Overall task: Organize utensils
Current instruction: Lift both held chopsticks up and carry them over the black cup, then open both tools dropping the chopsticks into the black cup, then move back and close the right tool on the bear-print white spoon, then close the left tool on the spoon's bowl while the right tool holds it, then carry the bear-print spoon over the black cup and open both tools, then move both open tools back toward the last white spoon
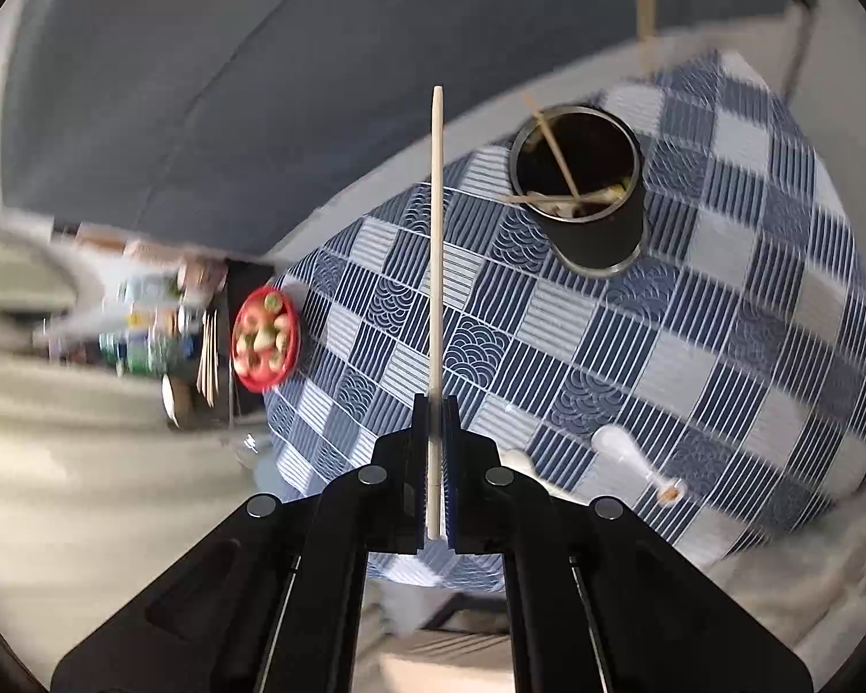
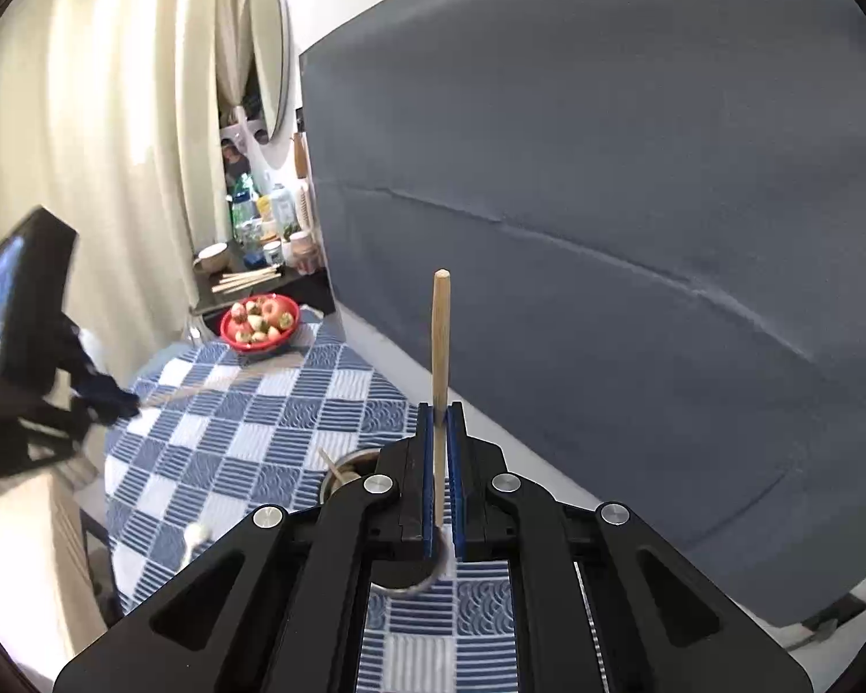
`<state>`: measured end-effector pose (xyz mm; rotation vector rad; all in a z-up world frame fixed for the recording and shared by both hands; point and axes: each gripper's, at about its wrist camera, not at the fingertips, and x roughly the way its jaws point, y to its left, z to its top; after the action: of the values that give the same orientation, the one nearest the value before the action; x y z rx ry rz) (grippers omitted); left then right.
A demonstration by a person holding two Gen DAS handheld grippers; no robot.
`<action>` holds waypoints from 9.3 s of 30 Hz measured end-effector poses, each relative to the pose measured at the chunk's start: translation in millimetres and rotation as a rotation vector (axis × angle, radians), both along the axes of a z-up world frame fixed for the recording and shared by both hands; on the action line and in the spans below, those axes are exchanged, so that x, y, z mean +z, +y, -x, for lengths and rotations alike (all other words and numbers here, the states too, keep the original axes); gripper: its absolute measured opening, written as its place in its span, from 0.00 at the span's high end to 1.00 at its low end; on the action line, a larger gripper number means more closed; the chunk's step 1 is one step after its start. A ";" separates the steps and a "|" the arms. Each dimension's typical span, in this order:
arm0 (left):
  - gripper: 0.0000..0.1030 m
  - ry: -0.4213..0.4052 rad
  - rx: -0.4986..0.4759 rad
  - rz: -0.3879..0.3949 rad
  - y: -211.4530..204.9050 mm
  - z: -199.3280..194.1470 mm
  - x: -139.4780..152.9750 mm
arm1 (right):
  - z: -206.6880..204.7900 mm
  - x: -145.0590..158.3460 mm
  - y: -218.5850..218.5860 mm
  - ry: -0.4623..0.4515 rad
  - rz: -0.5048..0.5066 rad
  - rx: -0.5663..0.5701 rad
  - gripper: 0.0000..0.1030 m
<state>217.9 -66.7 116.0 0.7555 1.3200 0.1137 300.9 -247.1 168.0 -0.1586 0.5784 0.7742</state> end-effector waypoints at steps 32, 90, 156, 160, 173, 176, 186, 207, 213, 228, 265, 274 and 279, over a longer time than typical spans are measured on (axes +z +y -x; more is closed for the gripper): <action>0.95 0.509 -0.558 -0.408 -28.5 -65.9 -87.6 | -50.5 -72.1 28.8 0.200 -0.133 0.022 0.95; 0.11 0.150 0.219 0.232 102.9 155.0 -94.6 | 71.5 -110.2 93.9 0.159 0.062 0.264 0.08; 0.69 -0.027 0.513 0.602 18.9 142.3 -262.2 | 94.6 -287.5 125.1 0.563 0.081 0.457 0.96; 0.70 -0.003 0.491 0.590 17.4 126.7 -261.5 | 95.5 -285.9 118.4 0.590 0.037 0.452 0.96; 0.71 -0.057 0.449 0.577 16.8 114.1 -209.6 | 91.3 -239.8 94.8 0.498 -0.044 0.456 0.96; 0.71 -0.083 0.427 0.572 12.9 107.2 -193.7 | 87.2 -223.0 86.7 0.458 -0.061 0.445 0.96; 0.71 -0.157 0.337 0.568 4.4 77.0 -147.3 | 74.2 -159.9 61.6 0.299 -0.079 0.402 0.96; 0.70 -0.245 0.098 0.638 -19.8 5.2 -63.0 | 47.7 -51.0 12.3 0.039 -0.022 0.209 0.96; 0.71 -0.267 0.024 0.672 -31.1 -20.7 -44.3 | 39.5 -24.2 4.6 -0.027 0.010 0.144 0.96; 0.71 -0.243 -0.045 0.747 -22.1 -96.7 -55.3 | 3.3 -11.3 27.9 -0.057 0.134 0.061 0.95; 0.06 -0.437 0.223 0.722 90.7 -4.3 -64.1 | 10.3 -63.3 29.1 0.080 -0.011 0.049 0.15; 0.06 -0.437 0.376 0.665 116.4 45.0 -80.3 | 31.6 -93.1 61.2 0.142 0.035 0.165 0.15; 0.06 -0.417 0.470 0.627 128.6 74.9 -95.8 | 48.8 -110.1 84.4 0.167 0.074 0.249 0.15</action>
<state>143.1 62.0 20.2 -0.1183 1.0213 0.2060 252.1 -162.6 57.9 -0.2390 0.7555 1.0142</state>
